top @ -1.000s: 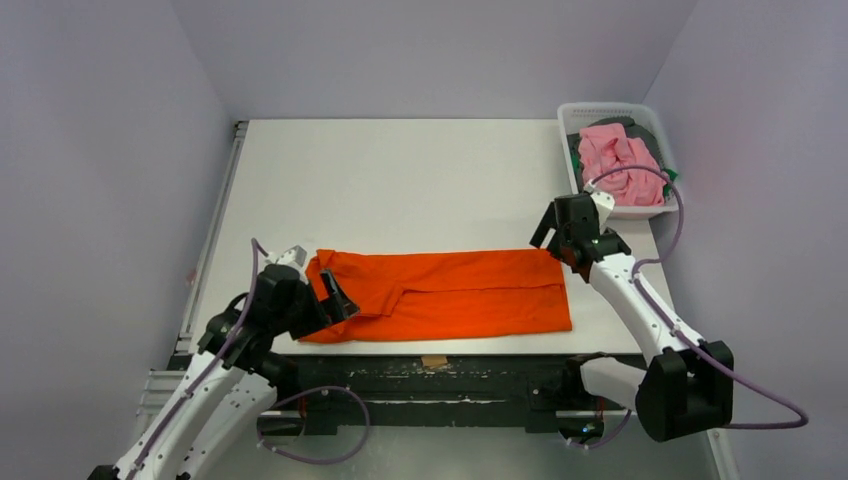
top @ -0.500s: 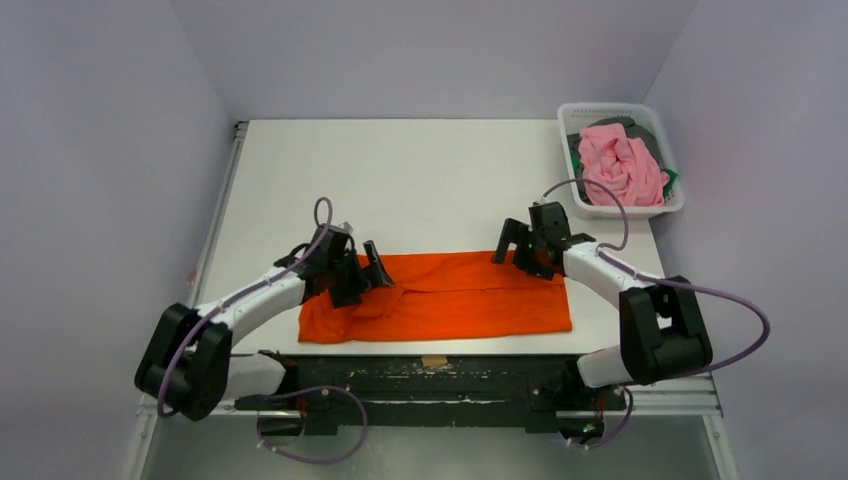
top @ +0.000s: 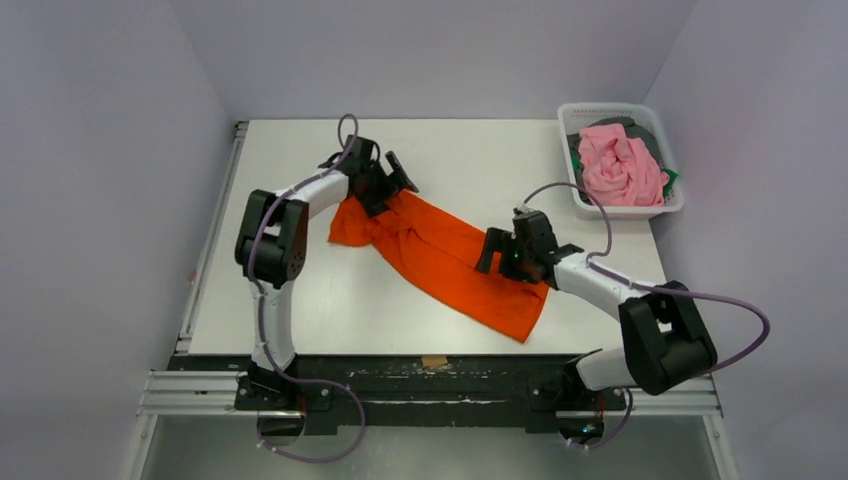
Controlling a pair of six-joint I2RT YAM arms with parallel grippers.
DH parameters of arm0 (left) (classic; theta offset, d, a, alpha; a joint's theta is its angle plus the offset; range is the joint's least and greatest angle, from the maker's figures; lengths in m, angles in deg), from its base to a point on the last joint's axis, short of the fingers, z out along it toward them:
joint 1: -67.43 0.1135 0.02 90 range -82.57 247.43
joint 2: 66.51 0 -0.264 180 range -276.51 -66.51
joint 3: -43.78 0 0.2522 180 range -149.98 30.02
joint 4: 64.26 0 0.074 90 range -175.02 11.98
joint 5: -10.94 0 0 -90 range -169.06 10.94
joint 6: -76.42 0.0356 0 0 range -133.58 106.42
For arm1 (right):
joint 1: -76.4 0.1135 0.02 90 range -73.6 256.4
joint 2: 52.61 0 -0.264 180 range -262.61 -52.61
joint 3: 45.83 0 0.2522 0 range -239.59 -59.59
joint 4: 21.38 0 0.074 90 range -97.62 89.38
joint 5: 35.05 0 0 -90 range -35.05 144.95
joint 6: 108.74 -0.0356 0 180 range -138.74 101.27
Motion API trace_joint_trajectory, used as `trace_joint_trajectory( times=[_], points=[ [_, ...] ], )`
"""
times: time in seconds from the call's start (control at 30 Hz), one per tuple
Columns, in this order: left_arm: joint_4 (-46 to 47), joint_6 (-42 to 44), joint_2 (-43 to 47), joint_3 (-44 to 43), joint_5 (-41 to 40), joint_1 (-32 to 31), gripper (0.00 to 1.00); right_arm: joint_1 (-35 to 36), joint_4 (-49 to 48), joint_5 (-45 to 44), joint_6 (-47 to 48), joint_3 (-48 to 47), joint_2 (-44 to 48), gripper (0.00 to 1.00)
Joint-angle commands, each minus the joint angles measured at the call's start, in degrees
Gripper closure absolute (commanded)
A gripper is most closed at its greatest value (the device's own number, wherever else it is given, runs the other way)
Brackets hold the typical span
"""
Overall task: Fold and stack the t-shirts
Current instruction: Rotate the tshirt 90 degrees
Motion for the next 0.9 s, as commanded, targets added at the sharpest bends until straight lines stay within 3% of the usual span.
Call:
trace_joint_trajectory(
  times=[0.0, 0.1, 0.2, 0.33, 0.5, 0.7, 0.87],
  points=[
    [-7.0, -0.3, -14.4, -20.8, 0.8, 0.0, 0.00, 10.0, 2.1, 10.0, -2.0, 4.6, -1.2, 0.02],
    [-6.0, -6.8, -24.9, -33.6, 8.6, -0.7, 0.00, 15.9, 0.4, 18.9, -0.3, 3.6, -3.6, 0.02],
    [-7.1, -8.7, -31.9, -46.6, 10.1, -2.3, 0.00, 23.1, 2.4, 22.7, 3.8, 0.3, -5.9, 0.01],
    [-1.4, -11.1, -36.5, -52.5, 10.1, -3.7, 0.00, 27.9, 1.2, 28.1, 6.1, -1.1, -4.5, 0.01],
    [-1.2, -9.0, -39.6, -58.8, 8.7, -3.3, 0.00, 28.5, 5.6, 19.9, 5.8, -1.0, 3.8, 0.01],
    [-5.8, -2.5, -38.1, -61.9, -1.5, -1.9, 0.00, 28.4, 10.0, 11.1, 1.7, -0.1, 13.7, 0.01],
    [-5.0, -1.2, -37.1, -65.8, -0.3, -0.1, 0.00, 28.4, 14.3, 4.6, -2.2, 1.2, 20.0, 0.01]
  ],
)
